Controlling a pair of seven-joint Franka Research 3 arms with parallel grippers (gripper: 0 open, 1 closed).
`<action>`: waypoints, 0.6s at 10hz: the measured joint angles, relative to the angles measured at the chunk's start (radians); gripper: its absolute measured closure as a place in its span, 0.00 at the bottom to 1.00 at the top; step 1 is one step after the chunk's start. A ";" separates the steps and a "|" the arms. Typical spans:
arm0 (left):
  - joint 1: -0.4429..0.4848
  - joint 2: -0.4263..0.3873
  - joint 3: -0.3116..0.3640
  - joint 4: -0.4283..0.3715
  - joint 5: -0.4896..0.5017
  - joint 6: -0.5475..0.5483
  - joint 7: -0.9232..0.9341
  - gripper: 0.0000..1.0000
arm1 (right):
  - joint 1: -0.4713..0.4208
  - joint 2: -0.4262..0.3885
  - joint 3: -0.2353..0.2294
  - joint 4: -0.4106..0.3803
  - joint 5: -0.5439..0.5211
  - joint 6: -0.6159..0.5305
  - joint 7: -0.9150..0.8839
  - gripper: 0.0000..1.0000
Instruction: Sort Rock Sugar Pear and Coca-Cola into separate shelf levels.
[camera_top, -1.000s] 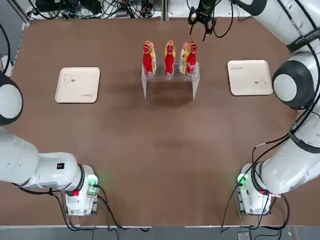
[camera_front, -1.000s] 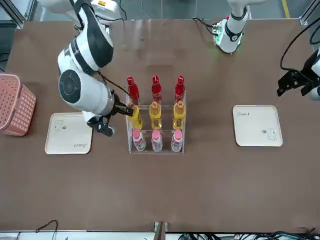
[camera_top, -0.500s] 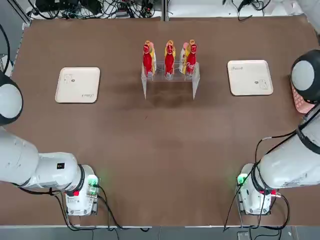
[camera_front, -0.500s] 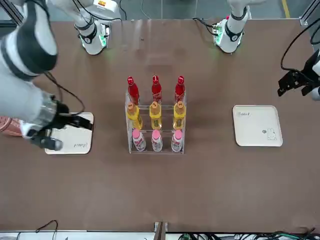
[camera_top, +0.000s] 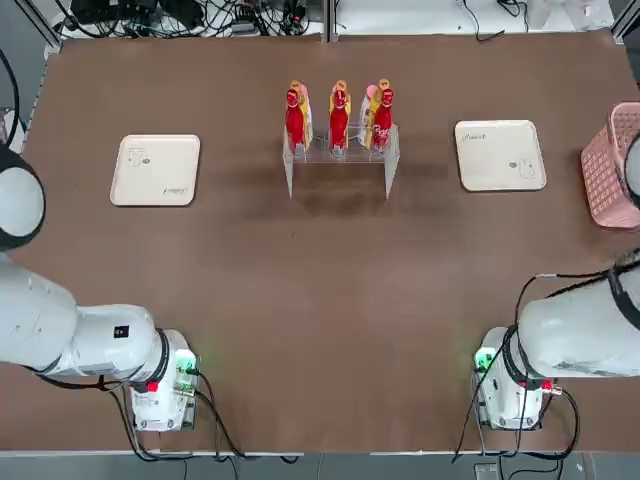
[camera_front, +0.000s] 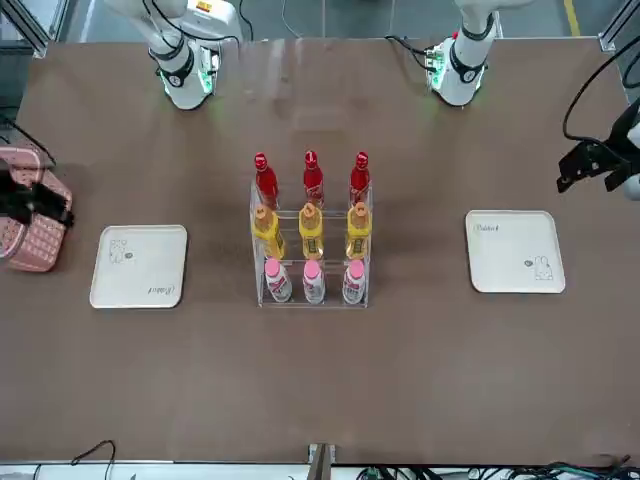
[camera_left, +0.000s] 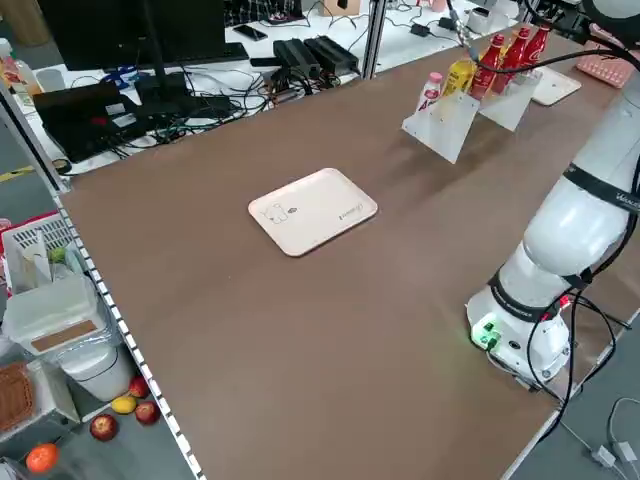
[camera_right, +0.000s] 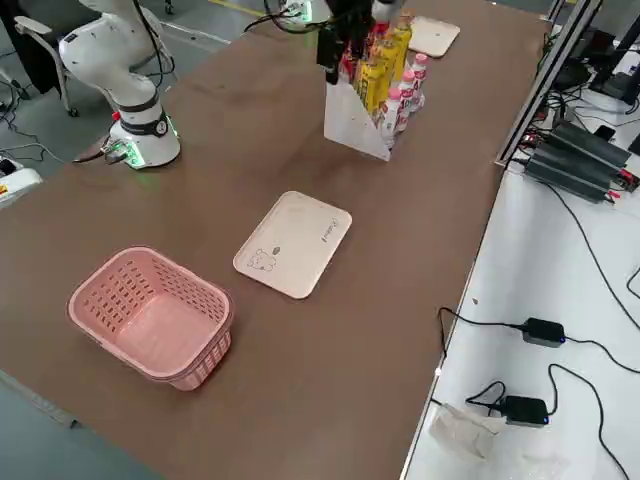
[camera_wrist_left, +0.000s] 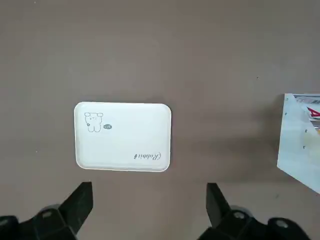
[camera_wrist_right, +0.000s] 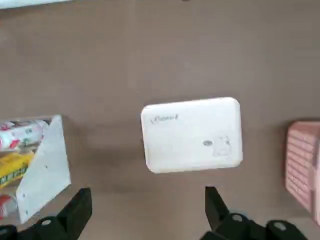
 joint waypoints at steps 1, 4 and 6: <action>-0.001 0.000 -0.001 0.000 0.000 0.000 0.000 0.00 | 0.015 -0.042 -0.023 -0.003 -0.003 -0.026 0.016 0.00; -0.004 0.000 -0.001 0.000 0.000 0.000 0.000 0.00 | 0.044 -0.078 -0.055 -0.044 -0.003 -0.047 0.063 0.00; -0.005 0.000 -0.001 0.000 0.000 0.000 0.000 0.00 | 0.044 -0.076 -0.059 -0.078 -0.003 -0.049 0.066 0.00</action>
